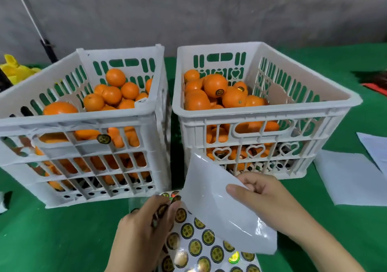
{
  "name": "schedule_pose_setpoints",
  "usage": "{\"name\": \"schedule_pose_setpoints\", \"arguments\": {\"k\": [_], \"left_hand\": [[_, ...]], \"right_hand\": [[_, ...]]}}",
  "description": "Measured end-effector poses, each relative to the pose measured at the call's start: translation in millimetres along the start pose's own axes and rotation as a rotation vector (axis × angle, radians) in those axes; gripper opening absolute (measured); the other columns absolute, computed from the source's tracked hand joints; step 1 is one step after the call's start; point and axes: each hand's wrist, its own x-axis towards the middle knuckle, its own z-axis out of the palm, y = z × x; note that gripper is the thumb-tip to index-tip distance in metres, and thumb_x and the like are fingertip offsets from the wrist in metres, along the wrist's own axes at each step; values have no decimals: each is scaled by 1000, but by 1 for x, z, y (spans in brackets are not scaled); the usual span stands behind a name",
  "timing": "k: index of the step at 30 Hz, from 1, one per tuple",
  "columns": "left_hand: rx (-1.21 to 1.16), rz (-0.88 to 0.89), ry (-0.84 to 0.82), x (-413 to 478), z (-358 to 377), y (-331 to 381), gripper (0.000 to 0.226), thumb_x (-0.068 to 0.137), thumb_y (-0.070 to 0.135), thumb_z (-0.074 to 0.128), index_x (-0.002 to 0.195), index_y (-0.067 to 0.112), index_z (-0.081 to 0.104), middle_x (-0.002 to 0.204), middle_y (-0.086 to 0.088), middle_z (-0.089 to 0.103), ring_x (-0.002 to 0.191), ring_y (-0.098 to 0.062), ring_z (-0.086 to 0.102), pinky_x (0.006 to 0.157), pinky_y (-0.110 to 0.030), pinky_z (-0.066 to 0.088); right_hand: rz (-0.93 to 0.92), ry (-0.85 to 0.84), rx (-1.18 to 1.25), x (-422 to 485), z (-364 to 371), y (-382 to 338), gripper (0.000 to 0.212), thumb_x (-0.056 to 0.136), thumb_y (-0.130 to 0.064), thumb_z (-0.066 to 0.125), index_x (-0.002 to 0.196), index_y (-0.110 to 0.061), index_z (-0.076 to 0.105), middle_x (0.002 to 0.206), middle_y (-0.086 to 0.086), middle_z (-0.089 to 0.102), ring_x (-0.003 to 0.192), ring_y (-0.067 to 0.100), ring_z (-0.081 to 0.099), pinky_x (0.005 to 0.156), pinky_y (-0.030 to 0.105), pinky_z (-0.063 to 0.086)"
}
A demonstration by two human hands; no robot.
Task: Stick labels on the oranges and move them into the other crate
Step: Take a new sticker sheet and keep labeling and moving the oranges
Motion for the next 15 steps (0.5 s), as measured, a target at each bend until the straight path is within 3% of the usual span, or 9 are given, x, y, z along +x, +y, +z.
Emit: {"name": "schedule_pose_setpoints", "arguments": {"k": [2, 4, 7, 10, 11, 13, 15], "left_hand": [[-77, 29, -37, -1, -1, 13, 14, 91, 58, 56, 100, 49, 62, 59, 9, 66, 49, -13, 63, 52, -31, 53], [-121, 33, -118, 0, 2, 28, 18, 86, 51, 60, 104, 56, 63, 69, 9, 71, 60, -16, 67, 62, -34, 56], [-263, 2, -222, 5, 11, 52, 28, 78, 35, 68, 99, 53, 69, 78, 12, 75, 67, -12, 71, 62, -25, 58], [-476, -102, -330, 19, 38, 77, 29, 84, 9, 73, 93, 37, 73, 84, 6, 78, 68, -4, 72, 59, -13, 54], [-486, -84, -373, 21, 50, 82, 31, 87, 10, 73, 97, 39, 70, 90, 10, 78, 72, 1, 71, 62, -13, 54], [-447, -43, -443, 26, 72, 96, 30, 93, 25, 69, 103, 52, 63, 102, 33, 70, 88, 17, 63, 76, -15, 54], [-421, -45, -514, 35, 90, 112, 31, 96, 37, 62, 107, 65, 53, 99, 51, 57, 87, 32, 51, 72, -4, 47]], "right_hand": [[32, 33, 30, -15, -6, -1, 34, 83, -40, 70, 79, -7, 65, 61, 1, 38, 51, 11, 35, 49, 17, 29], [77, 86, 36, -32, -18, -2, 27, 87, -35, 70, 75, -11, 66, 59, -1, 35, 49, 10, 31, 46, 15, 27], [161, 245, 29, -58, -48, 2, 31, 89, -36, 67, 70, -12, 62, 61, 0, 41, 52, 13, 36, 50, 21, 29], [242, 468, 77, -86, -83, 12, 35, 88, -38, 65, 58, -22, 58, 54, -7, 44, 47, 11, 38, 51, 21, 32], [257, 547, 85, -94, -96, 18, 35, 88, -39, 65, 58, -23, 56, 54, -7, 42, 47, 12, 36, 53, 24, 31], [293, 730, 35, -107, -119, 35, 35, 87, -43, 65, 63, -20, 55, 53, -6, 39, 48, 13, 34, 59, 29, 27], [311, 898, 2, -114, -139, 53, 28, 87, -43, 67, 72, -20, 61, 52, -2, 47, 45, 12, 38, 56, 29, 28]]}}
